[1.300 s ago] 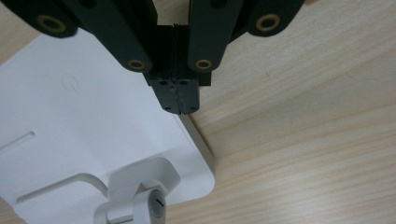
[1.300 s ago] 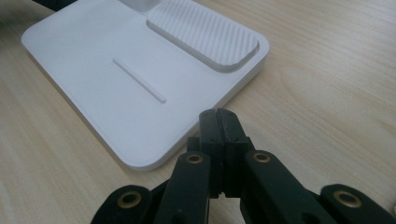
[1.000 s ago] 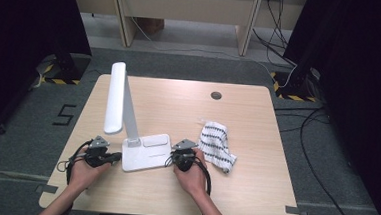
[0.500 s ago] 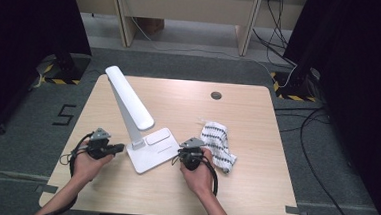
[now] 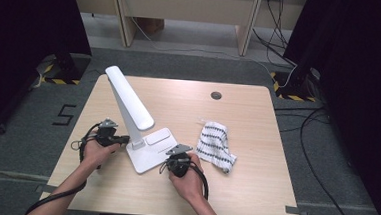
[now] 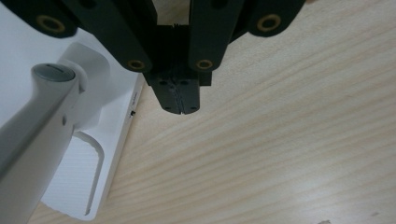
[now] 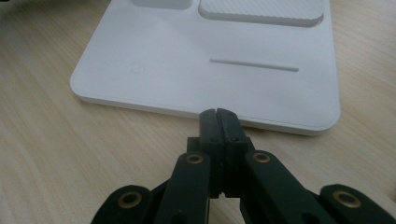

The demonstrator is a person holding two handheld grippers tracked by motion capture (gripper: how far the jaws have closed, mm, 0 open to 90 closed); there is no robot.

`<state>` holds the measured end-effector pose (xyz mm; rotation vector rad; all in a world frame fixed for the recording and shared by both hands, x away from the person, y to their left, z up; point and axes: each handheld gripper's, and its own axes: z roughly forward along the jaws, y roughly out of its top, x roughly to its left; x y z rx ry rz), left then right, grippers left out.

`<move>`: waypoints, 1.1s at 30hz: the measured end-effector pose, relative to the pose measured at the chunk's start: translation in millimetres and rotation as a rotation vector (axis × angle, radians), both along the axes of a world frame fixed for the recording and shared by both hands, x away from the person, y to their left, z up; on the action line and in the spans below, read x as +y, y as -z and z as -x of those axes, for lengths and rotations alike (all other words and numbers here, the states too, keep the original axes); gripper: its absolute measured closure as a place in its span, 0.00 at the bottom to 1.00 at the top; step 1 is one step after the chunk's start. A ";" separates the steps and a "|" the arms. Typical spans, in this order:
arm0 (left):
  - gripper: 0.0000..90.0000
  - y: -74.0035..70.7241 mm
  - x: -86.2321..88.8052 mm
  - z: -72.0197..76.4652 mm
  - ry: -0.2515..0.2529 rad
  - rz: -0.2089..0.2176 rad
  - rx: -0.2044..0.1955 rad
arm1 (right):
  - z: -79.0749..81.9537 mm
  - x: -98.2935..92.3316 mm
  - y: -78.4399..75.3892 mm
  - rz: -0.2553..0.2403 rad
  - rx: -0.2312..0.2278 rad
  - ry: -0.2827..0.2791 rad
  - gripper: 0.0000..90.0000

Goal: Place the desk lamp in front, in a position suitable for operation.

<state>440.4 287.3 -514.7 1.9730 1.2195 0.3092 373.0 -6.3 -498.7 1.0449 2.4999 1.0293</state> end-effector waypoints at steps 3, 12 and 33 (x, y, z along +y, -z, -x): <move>1.00 0.6 -2.5 2.1 0.021 -0.001 0.003 | 0.2 2.8 2.2 0.008 0.009 0.000 1.00; 1.00 -0.5 -5.8 10.2 0.053 -0.013 0.006 | -5.6 1.0 8.1 0.018 0.017 0.031 1.00; 0.99 0.2 -52.6 50.1 0.129 -0.039 -0.055 | -20.2 -24.7 7.8 0.024 -0.012 0.163 1.00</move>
